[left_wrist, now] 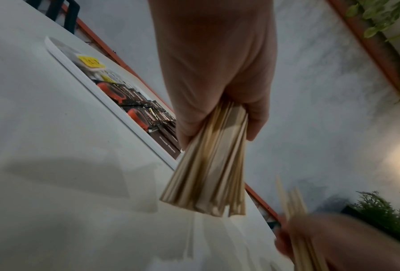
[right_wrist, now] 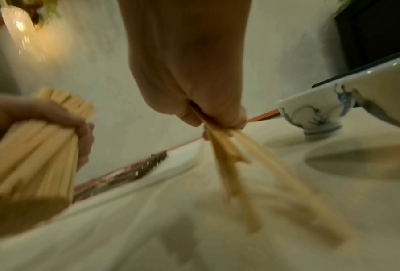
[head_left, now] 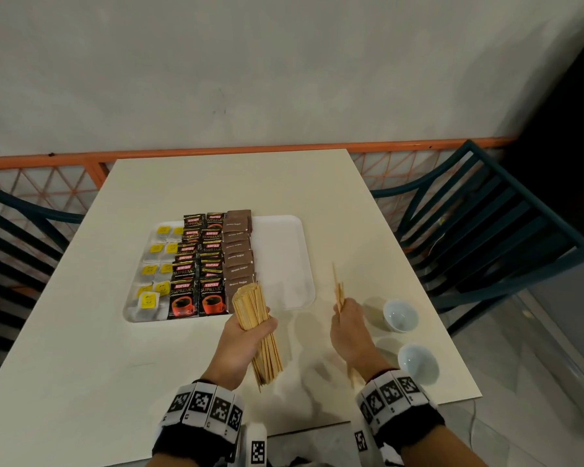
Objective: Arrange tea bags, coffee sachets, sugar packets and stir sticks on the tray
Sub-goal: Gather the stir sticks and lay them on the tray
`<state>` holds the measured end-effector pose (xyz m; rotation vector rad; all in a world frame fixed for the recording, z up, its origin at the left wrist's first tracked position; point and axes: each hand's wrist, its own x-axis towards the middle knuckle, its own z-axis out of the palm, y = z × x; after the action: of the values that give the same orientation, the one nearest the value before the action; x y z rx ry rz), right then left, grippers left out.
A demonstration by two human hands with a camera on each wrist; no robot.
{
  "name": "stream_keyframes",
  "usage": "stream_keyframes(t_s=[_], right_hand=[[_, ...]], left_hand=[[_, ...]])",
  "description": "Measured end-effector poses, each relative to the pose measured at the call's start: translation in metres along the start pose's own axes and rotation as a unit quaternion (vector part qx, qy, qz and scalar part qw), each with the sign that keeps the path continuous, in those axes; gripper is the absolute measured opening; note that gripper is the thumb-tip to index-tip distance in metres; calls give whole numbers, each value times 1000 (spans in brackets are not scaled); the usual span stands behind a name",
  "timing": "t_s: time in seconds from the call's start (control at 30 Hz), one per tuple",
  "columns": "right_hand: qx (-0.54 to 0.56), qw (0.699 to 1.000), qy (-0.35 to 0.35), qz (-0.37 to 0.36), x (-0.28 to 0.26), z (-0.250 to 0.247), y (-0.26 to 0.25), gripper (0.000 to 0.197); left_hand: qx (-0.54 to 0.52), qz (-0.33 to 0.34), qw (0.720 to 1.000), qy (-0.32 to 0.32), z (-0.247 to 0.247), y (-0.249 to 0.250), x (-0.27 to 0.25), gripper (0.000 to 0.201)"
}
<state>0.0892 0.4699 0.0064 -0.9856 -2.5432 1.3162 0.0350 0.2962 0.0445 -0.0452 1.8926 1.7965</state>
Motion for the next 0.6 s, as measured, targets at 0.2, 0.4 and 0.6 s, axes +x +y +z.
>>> stream_keyframes(t_s=[0.2,0.4,0.6], right_hand=[[256,964,-57,-46,-14,-10,-49,15],[359,926,-114,-13,-23,2,-64,26],[344,927,-149,-25,-28,5,-75,35]], left_hand=[[4,33,999,-39,8,0,-2,15],[-34,13,992,-118,7,1,-3,17],[-136,-45,977,-159,1,3,-2,18]])
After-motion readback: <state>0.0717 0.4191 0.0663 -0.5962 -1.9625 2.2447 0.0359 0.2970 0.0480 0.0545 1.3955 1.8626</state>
